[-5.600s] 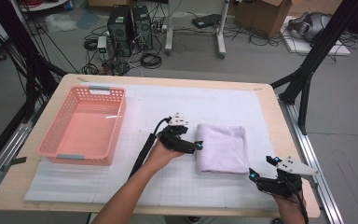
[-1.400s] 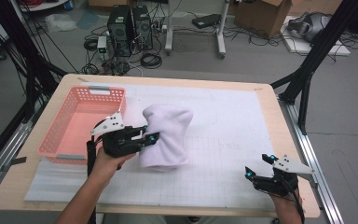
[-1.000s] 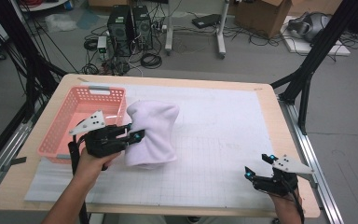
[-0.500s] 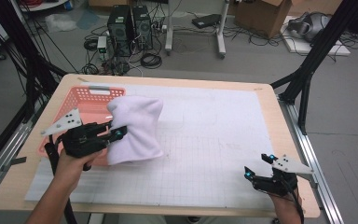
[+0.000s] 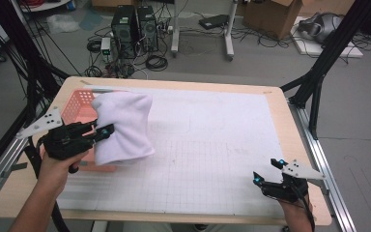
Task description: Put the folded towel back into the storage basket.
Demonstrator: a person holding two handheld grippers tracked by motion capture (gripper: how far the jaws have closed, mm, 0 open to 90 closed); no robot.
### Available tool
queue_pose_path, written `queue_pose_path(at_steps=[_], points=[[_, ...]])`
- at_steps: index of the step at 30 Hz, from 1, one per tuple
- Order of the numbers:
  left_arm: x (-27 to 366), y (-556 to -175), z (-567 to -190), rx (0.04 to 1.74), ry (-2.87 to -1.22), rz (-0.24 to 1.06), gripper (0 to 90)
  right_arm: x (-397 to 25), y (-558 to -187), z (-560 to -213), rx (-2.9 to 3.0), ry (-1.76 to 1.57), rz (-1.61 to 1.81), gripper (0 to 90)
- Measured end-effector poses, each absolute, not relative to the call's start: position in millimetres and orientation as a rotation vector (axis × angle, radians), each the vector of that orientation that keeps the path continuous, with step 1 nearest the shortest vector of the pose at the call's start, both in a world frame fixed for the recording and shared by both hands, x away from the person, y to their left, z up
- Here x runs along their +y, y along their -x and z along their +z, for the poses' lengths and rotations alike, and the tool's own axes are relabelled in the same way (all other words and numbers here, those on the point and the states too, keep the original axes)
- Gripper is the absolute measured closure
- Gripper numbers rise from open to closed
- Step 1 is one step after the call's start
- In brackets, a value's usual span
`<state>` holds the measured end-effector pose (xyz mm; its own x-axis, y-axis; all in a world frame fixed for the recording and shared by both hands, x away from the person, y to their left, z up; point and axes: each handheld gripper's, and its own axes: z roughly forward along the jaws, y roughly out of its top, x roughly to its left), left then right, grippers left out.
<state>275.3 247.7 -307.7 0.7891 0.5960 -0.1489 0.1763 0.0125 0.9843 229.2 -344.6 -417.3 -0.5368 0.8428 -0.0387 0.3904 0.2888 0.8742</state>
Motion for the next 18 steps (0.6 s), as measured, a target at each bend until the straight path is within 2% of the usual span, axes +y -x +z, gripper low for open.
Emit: queue_pose_path(at_steps=[18], points=[[308,-277,-284,0.673,-1.477,0.434,71.9,-341,-231,-418,2.071,-1.089,1.177,17.9]])
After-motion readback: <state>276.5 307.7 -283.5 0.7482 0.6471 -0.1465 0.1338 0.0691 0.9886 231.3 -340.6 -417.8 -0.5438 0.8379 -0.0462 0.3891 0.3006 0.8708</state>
